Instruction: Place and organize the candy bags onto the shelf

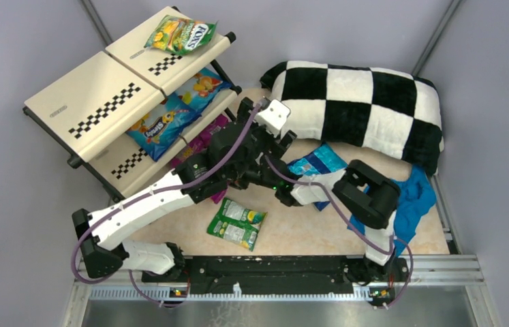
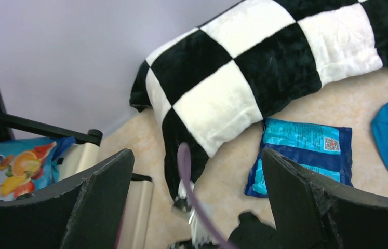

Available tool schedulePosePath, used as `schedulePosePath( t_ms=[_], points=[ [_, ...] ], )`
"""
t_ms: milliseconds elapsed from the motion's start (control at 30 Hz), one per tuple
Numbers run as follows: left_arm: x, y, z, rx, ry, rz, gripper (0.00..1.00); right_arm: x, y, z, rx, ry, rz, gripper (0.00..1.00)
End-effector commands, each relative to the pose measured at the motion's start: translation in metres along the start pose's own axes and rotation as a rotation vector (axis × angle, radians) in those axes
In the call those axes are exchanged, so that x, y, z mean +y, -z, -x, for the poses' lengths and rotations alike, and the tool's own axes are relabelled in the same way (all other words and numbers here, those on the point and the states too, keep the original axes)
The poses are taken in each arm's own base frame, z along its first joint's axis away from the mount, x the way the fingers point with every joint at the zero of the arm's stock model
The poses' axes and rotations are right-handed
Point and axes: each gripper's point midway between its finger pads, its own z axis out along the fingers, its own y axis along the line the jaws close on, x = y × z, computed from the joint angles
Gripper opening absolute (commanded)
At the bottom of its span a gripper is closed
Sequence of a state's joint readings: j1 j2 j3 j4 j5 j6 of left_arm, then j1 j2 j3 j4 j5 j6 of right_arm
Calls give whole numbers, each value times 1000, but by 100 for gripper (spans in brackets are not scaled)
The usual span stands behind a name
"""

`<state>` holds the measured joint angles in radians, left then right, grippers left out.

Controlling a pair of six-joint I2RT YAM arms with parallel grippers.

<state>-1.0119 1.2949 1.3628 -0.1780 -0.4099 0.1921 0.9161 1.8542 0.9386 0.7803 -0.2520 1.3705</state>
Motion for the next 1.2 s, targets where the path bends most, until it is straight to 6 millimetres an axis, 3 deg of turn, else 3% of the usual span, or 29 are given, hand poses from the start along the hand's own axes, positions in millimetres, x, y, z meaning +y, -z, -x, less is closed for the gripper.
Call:
schedulePosePath(
  t_ms=[0, 267, 367, 433, 733, 1033, 1167],
  points=[
    [17, 15, 22, -88, -106, 134, 99, 81, -26, -3, -103, -15, 286, 34],
    [62, 61, 55, -194, -134, 268, 99, 87, -74, -38, -28, 40, 365, 34],
    [68, 68, 65, -201, -123, 262, 99, 93, -90, -51, -27, 107, 362, 34],
    [67, 68, 61, -151, -151, 244, 99, 89, -102, -57, -24, 118, 354, 34],
    [90, 84, 67, -143, -170, 299, 99, 85, -135, -55, -49, 132, 373, 34],
    [122, 104, 79, -182, -100, 340, 99, 96, -151, -79, -12, 158, 388, 34],
    [134, 115, 85, -198, -76, 323, 99, 94, -162, -76, -40, 139, 387, 34]
  ],
)
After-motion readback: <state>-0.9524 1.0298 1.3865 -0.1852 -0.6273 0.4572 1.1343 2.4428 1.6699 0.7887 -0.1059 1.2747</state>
